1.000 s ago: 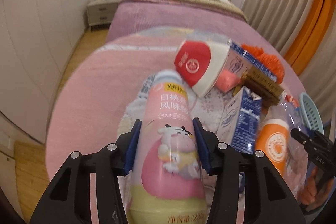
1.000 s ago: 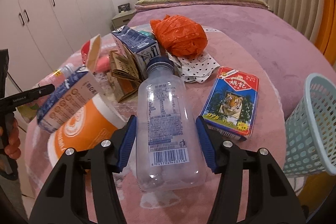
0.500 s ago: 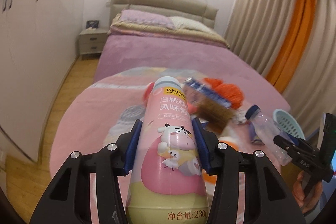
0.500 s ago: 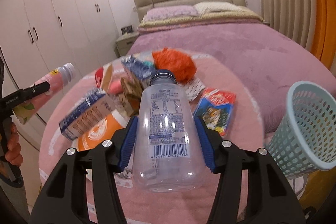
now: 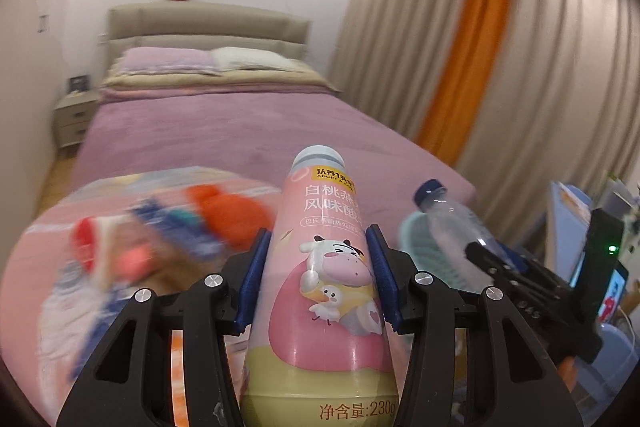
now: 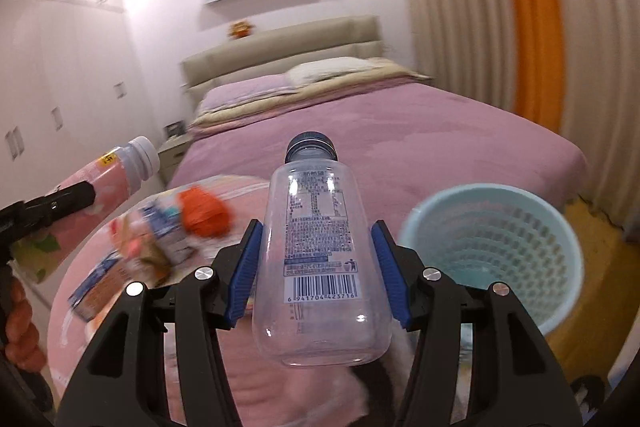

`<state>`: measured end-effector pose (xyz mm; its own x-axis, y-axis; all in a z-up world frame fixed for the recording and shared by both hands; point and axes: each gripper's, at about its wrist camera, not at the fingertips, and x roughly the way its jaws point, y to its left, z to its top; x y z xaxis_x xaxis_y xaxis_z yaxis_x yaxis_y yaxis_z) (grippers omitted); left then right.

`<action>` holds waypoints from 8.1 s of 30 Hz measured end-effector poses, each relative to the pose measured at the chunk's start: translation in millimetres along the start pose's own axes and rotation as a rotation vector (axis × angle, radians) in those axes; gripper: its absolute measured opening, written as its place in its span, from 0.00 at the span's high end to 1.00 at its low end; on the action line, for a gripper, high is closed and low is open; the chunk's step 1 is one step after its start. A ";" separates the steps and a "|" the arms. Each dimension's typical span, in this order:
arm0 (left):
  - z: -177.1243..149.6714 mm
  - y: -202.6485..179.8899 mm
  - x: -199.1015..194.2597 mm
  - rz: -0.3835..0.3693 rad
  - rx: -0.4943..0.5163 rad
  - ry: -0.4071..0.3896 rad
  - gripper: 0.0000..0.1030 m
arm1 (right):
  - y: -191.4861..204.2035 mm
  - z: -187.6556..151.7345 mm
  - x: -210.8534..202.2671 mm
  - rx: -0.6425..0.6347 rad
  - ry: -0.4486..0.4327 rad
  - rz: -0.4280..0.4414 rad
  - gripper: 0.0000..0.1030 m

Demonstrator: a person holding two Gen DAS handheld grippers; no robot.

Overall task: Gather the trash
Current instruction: 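Carry both bottles to the blue wastebasket and open both tools to drop them, then grasp the blue milk carton with left tool while right tool grasps tiger card box, then carry carton and tiger box to the wastebasket and open both tools, then grasp the red-white paper cup with left tool while right tool grasps orange bag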

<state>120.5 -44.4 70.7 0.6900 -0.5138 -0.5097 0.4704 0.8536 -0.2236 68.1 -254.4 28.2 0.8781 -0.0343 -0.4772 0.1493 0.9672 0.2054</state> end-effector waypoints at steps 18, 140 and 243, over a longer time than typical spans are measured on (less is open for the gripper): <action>-40.8 -148.6 200.7 -0.249 0.115 0.304 0.55 | -164.7 -29.1 49.7 0.307 0.204 -0.312 0.49; 10.1 -66.0 104.5 -0.046 0.087 0.162 0.66 | -47.8 35.9 54.5 0.091 0.084 -0.192 0.41; -40.2 222.2 46.9 0.498 -0.248 0.142 0.37 | 169.1 17.2 249.2 -0.271 0.423 0.347 0.42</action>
<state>235.3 124.6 -36.3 0.7069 -0.0423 -0.7061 -0.0479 0.9931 -0.1074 320.1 -103.7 -41.4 0.5898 0.3432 -0.7310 -0.2828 0.9356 0.2111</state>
